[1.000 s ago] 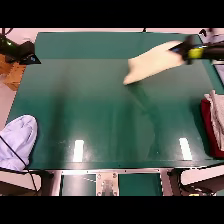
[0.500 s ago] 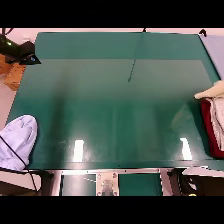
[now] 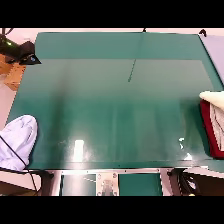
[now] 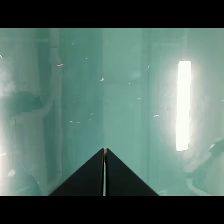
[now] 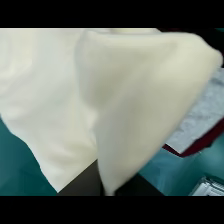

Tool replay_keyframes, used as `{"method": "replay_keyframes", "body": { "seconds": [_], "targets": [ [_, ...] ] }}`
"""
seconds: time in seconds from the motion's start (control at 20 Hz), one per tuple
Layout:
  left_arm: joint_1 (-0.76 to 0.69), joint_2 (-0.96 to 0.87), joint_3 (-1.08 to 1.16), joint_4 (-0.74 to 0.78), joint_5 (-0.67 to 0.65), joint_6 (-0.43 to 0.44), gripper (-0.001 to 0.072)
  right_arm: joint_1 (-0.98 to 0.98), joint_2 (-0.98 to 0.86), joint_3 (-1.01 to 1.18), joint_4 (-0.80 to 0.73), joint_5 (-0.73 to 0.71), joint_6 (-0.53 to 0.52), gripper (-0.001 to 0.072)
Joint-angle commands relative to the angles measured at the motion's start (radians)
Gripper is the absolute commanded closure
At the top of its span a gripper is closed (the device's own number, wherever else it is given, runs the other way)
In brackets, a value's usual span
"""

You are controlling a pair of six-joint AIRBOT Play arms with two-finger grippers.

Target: Fold the shirts.

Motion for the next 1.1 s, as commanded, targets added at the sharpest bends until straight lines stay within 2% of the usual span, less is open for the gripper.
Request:
{"method": "replay_keyframes", "body": {
  "seconds": [0.0,0.05,0.1,0.15,0.2,0.25,0.4,0.5,0.55,0.6,0.7,0.85,0.95,1.05],
  "targets": [
    [0.001,0.001,0.0,-0.002,0.0,0.0,0.0683,-0.006,0.004,-0.117,-0.193,0.037,0.011,0.0699],
    [0.001,0.001,0.0,-0.002,0.0,0.0,0.0682,-0.006,0.004,-0.164,-0.196,0.026,0.011,0.0697],
    [0.001,0.0,0.0,-0.002,0.0,0.0,0.0682,-0.006,0.003,-0.204,-0.198,0.018,0.011,0.0597],
    [0.001,0.001,0.0,-0.002,0.0,0.0,0.0683,-0.006,0.0,-0.239,-0.22,0.016,0.011,0.0328],
    [0.001,0.001,0.0,-0.002,0.0,0.0,0.0683,-0.006,-0.004,-0.262,-0.256,0.019,0.011,0.0169],
    [0.001,0.0,0.0,-0.002,0.0,0.0,0.0683,-0.006,-0.008,-0.273,-0.287,0.022,0.011,0.0167],
    [0.001,0.001,0.0,-0.003,0.001,0.0,0.0682,-0.001,-0.01,-0.259,-0.268,-0.014,0.015,0.0168],
    [0.001,0.001,0.0,-0.003,0.0,-0.002,0.0682,0.027,-0.01,-0.223,-0.163,-0.06,0.014,0.019],
    [0.001,0.001,0.0,-0.008,-0.005,-0.004,0.0682,0.053,-0.01,-0.195,-0.075,-0.095,0.011,0.038],
    [0.001,0.001,0.0,-0.023,-0.012,-0.004,0.0682,0.087,-0.01,-0.165,0.025,-0.129,-0.008,0.061],
    [0.001,0.001,0.0,-0.032,-0.022,-0.007,0.0683,0.181,-0.009,-0.111,0.191,-0.201,-0.055,0.0695],
    [0.0,0.001,0.0,0.007,-0.021,-0.052,0.0685,0.361,0.018,-0.086,0.231,-0.32,-0.08,0.07],
    [-0.016,0.01,-0.011,0.021,-0.064,-0.062,0.0685,0.493,0.044,-0.116,0.21,-0.351,-0.137,0.0701],
    [-0.068,0.082,-0.127,0.08,-0.05,-0.068,0.0685,0.625,0.094,-0.209,0.174,-0.363,-0.177,0.0701]
  ]
}}
